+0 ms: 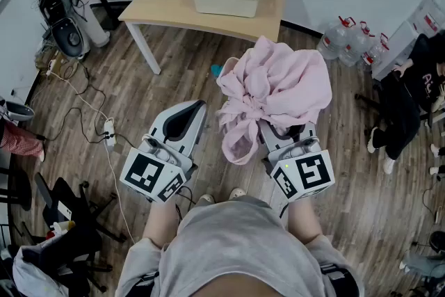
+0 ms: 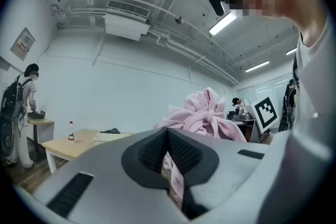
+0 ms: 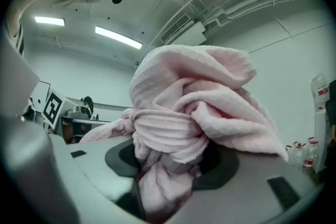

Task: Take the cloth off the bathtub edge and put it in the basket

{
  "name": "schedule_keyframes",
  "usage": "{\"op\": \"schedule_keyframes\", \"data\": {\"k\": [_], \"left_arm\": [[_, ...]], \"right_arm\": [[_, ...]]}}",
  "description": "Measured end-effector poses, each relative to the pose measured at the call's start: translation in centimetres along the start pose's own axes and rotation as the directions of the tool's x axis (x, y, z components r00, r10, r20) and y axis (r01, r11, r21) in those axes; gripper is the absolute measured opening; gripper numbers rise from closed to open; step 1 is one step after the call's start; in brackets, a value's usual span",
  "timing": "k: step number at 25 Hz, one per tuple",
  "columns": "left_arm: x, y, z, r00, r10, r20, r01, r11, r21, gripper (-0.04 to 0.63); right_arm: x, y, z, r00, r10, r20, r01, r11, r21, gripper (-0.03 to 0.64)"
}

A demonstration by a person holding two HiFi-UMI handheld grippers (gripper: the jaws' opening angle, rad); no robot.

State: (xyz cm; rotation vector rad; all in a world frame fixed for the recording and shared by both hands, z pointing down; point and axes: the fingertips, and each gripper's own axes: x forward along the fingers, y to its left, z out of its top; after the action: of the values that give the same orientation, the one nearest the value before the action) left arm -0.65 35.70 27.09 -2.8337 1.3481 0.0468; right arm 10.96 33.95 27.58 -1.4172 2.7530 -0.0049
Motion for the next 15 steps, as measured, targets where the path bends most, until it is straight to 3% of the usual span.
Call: {"op": "schedule_keyframes", "data": {"k": [15], "left_arm": [[-0.06, -0.08, 0.48, 1.000, 0.018, 0.019, -0.018, 1.000, 0.005, 0.005]], "right_arm": [[-0.05, 0.06, 0.46, 1.000, 0.008, 0.008, -0.008, 1.000, -0.015, 0.238]]}}
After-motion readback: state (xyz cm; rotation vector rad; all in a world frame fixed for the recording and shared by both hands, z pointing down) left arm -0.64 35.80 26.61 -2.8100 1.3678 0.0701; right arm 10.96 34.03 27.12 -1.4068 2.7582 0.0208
